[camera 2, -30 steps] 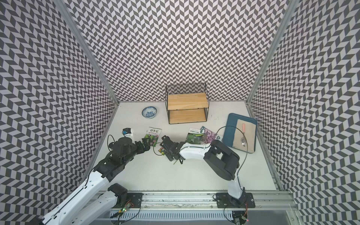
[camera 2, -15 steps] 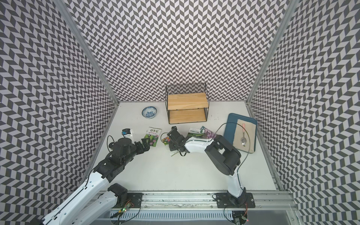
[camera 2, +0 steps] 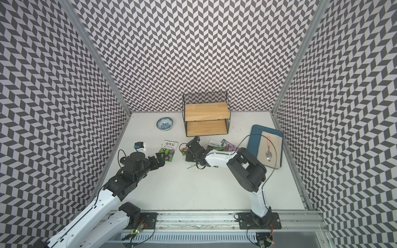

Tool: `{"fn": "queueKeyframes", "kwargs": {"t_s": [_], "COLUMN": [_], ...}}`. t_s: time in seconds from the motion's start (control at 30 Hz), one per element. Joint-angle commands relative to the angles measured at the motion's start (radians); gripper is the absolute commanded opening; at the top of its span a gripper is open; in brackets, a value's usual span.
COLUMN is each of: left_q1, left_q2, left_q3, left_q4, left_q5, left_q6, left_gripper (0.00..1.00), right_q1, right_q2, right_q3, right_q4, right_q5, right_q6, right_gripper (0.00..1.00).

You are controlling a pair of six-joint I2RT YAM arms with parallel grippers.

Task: Take the seed bag off the shelf
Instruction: Move the seed packet to the center of the board, then reset both arms

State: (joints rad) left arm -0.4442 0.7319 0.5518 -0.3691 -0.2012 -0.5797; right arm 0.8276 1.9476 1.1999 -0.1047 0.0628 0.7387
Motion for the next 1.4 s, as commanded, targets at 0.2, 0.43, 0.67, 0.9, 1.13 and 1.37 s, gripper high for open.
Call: {"fn": "queueKeyframes", "kwargs": {"t_s": [0.2, 0.43, 0.67, 0.9, 1.13, 1.37], "left_q1": [0.009, 0.032, 0.132, 0.274, 0.341, 0.373], "left_q2": [-0.058, 0.142, 0.372, 0.540, 0.708, 0.780], "left_q3": [0.002, 0.091, -0.054, -0.091, -0.168, -0.234], "left_q4": [0.035, 0.188, 0.698, 0.950, 1.209, 1.462], "left_q5": [-0.035, -0.211, -0.259, -0.142, -0.110, -0.062], "left_q6": [-0.012, 0.119, 0.359, 0.462, 0.515, 0.553], "left_gripper": [1.00, 1.00, 1.00, 1.00, 1.00, 0.99], "right_q1": [-0.066, -0.395, -0.698, -0.783, -0.790, -0.795], "right_q2": [-0.357, -0.632, -0.713, -0.622, -0.461, -0.427], "right_q3": [-0.057, -0.328, -0.525, -0.678, -0.798, -0.823], "right_q4": [-0.127, 0.040, 0.388, 0.729, 1.034, 1.129], "right_q5": [0.113, 0.117, 0.167, 0.159, 0.153, 0.027], "right_q6": [-0.107, -0.255, -0.461, -0.630, -0.683, -0.724], "right_gripper": [0.90, 1.00, 0.99, 1.00, 1.00, 1.00]}}
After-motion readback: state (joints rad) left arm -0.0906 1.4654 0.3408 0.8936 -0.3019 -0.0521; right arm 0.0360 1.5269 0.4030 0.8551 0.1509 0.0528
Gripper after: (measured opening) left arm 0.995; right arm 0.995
